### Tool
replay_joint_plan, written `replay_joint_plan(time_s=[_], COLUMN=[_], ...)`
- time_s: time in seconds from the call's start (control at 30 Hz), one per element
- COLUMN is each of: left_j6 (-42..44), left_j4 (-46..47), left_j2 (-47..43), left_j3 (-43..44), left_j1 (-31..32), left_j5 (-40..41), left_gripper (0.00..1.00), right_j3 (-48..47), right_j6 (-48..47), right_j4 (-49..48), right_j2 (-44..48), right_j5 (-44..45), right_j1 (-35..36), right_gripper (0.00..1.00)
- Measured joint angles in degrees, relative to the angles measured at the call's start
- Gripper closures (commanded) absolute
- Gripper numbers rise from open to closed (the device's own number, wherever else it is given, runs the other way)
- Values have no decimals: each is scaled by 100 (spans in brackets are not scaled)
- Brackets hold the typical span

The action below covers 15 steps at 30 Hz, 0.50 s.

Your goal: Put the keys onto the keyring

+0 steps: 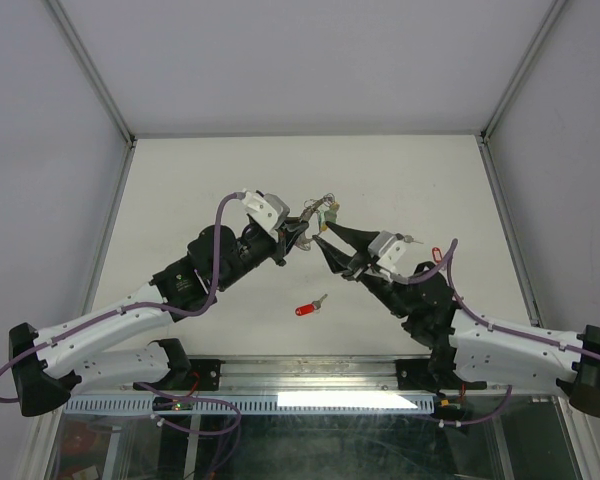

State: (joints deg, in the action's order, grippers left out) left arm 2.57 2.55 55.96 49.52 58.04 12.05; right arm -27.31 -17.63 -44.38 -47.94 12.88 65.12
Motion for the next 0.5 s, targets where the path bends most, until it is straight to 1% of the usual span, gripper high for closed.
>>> replay_joint_plan(time_s=[0.5], left_j6=[-4], left_j4=[0], left_j2=[-11], left_j3=[0], left_j1=[0], left_j5=[-13], left_gripper=[100], right_j3=[0], right_j6=[-160], right_j4=[-334], right_j2=[-407], right_j5=[483], right_j1=[0], right_gripper=[61])
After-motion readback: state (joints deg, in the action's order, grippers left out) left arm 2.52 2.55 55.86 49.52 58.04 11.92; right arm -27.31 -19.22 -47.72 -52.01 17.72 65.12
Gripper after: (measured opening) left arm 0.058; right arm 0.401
